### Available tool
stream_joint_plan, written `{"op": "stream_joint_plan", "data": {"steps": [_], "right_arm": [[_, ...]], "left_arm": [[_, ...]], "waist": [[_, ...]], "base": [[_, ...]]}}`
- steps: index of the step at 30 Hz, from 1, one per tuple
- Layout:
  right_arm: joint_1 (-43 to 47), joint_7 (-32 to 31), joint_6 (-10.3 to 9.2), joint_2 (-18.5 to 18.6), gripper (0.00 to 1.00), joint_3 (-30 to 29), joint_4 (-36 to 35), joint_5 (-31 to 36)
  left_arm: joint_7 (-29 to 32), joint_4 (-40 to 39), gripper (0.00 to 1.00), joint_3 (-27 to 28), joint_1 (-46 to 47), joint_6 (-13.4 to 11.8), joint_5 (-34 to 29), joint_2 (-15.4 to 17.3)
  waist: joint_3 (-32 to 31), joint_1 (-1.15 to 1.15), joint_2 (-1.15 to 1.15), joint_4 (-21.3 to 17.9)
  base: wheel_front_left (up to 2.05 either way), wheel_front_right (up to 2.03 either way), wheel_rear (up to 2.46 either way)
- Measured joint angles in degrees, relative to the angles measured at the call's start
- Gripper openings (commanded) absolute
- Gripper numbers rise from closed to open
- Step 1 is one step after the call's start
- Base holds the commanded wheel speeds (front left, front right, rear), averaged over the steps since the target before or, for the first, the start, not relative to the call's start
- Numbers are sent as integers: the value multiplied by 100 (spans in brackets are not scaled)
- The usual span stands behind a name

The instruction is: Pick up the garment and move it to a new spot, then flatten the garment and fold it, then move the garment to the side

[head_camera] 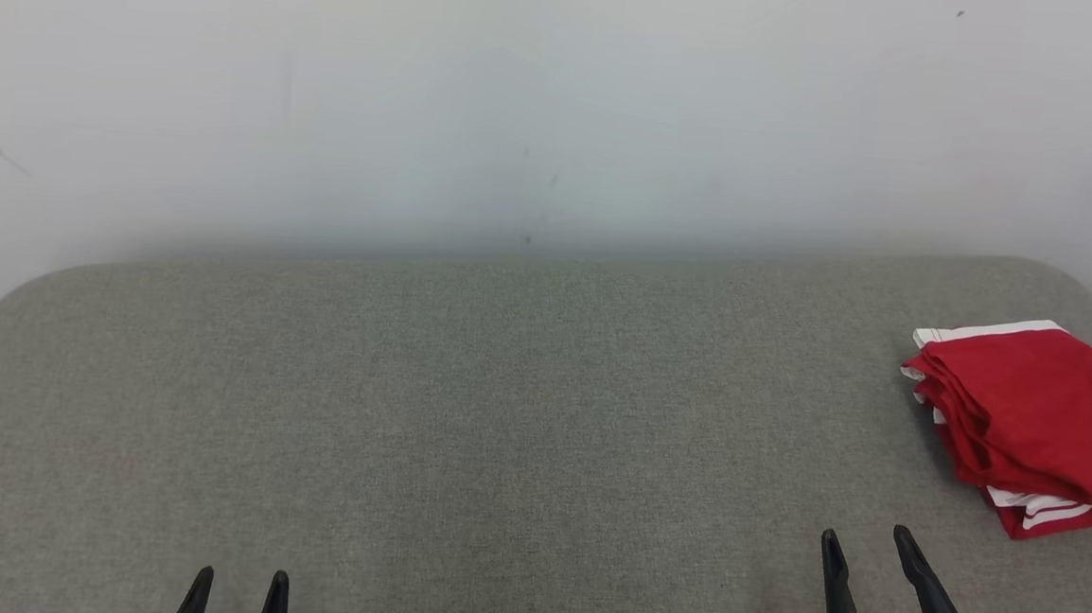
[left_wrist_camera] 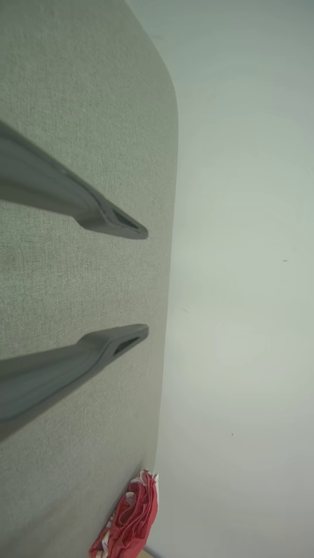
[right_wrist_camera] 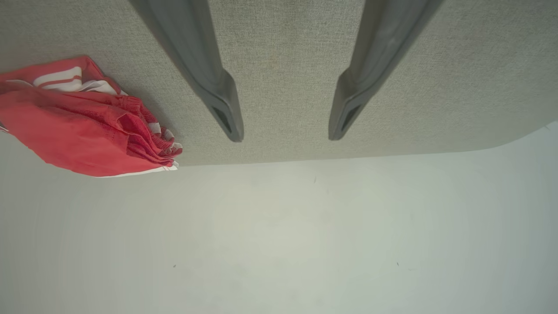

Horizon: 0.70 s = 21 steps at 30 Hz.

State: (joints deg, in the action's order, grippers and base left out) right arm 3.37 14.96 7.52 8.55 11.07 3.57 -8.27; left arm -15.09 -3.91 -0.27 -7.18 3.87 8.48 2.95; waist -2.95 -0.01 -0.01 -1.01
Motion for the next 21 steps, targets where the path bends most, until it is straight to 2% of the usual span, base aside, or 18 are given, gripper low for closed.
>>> {"op": "stream_joint_plan", "data": {"steps": [20, 21], "right_arm": [[424, 0, 0, 108, 100, -55, -45, -80], [424, 0, 0, 111, 0, -51, -47, -81]], "left_arm": [[0, 194, 100, 59, -229, 7, -118, -2], [0, 196, 0, 58, -229, 9, -103, -1]], "waist": [[-312, 1, 1, 147], [-311, 1, 1, 152]], "base": [[0, 0, 0], [0, 0, 0]]}}
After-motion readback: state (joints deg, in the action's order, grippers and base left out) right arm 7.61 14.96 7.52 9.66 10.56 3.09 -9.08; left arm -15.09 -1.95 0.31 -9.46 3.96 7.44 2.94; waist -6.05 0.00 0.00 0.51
